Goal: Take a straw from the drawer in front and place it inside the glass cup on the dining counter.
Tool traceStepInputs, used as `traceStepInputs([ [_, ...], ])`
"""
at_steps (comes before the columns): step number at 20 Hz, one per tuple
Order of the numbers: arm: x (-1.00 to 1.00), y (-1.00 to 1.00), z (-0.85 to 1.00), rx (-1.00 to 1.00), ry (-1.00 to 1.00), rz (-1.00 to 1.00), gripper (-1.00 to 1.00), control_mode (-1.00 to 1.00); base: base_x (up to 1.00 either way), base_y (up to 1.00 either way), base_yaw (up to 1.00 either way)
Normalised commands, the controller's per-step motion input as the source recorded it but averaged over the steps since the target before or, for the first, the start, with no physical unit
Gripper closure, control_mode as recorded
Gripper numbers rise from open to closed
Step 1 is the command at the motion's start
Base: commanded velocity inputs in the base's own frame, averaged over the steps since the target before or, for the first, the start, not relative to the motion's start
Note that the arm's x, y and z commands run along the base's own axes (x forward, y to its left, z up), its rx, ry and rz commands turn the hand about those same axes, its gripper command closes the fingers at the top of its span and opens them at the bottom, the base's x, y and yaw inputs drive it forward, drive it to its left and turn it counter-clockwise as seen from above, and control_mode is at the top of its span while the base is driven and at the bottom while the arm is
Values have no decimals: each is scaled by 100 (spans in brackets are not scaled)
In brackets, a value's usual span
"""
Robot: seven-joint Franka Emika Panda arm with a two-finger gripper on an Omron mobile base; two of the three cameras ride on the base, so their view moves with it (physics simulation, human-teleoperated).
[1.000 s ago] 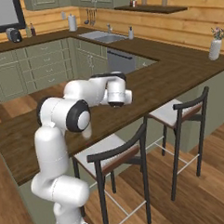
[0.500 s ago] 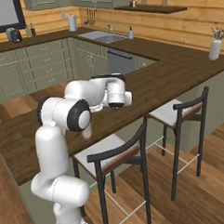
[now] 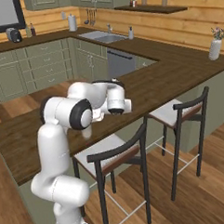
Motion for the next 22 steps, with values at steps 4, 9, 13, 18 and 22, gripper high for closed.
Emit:
traceStepInputs([
  [4,0,0,-43,-11,0,0,-100,-100,0,0,0],
  [9,0,-2,1,-23,0,0,-100,-100,0,0,0],
  [13,10,0,33,-31,0,0,-100,-100,0,0,0],
  [18,5,2,9,-58,9,0,-100,-100,0,0,0],
  [22,0,6,-19,-68,18,-4,-100,-100,0,0,0],
])
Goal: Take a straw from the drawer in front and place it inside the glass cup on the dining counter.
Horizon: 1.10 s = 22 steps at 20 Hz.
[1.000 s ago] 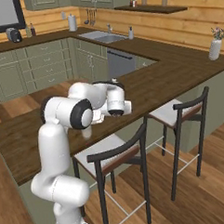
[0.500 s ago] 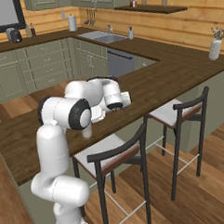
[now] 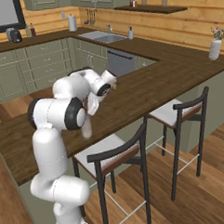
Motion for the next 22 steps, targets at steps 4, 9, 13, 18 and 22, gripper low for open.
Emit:
traceStepInputs([
  [4,0,0,0,-65,8,-6,-100,-100,0,0,0],
  [9,0,0,87,-46,-3,-6,-100,-100,0,0,0],
  [13,-24,4,99,-40,-24,-8,-100,-100,0,0,0],
  [18,-96,12,37,-30,-80,-21,-100,-100,0,0,0],
  [22,-100,6,1,-6,-94,-14,-100,-100,0,0,0],
])
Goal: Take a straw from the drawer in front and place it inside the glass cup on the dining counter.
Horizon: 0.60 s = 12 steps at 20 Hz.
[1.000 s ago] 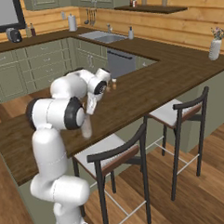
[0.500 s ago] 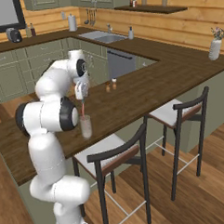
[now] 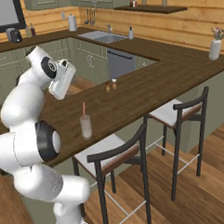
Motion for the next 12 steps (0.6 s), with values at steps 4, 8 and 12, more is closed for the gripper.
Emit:
traceStepInputs([
  [4,-100,0,-28,13,-79,-12,-100,-100,0,0,0],
  [8,-100,-3,-76,33,-47,-19,-100,-100,0,0,0],
  [12,-100,-2,-75,35,-20,-19,-100,-100,0,0,0],
])
